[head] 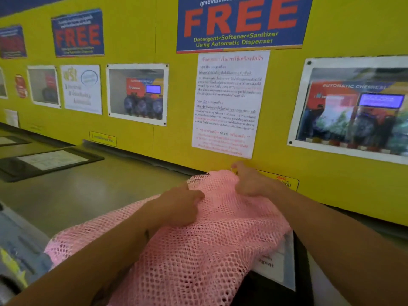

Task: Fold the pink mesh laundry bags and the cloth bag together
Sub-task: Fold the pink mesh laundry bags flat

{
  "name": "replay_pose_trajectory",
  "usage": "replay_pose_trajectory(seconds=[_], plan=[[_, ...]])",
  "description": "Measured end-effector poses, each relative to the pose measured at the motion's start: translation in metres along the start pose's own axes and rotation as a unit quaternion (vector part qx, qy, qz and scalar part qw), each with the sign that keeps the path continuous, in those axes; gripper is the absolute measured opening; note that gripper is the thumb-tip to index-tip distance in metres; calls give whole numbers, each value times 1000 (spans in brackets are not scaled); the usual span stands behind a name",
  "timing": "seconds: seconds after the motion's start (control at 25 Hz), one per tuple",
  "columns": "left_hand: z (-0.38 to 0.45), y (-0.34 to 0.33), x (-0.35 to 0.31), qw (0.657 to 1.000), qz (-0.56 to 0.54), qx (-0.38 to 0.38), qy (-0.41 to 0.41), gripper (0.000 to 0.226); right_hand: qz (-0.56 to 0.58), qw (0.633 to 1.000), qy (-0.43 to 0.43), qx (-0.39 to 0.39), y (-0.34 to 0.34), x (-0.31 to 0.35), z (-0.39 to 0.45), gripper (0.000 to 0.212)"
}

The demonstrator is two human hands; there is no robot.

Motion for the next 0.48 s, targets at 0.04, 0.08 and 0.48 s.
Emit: replay_pose_trajectory(seconds=[0.04, 0.08, 0.48], plan=[[-1, 6, 4, 999, -25, -45, 8, 52, 18, 998, 38, -42, 11, 19, 5, 64], [-4, 15, 8, 994, -41, -103, 24, 51, 34, 992, 84, -89, 23, 38, 8, 61], [0, -23, 25, 998, 25, 7, 52, 54, -192, 965, 82, -159, -1, 41, 10, 61]])
Point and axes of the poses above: each hand's wrist, its own z-axis towards the middle knuckle, its own y-axis out of the back of the hand, x = y × z, the point moved 10 cm from there along z, towards the middle knuckle, and after that the axes turned 10 degrees about z, right-handed, at the moved point
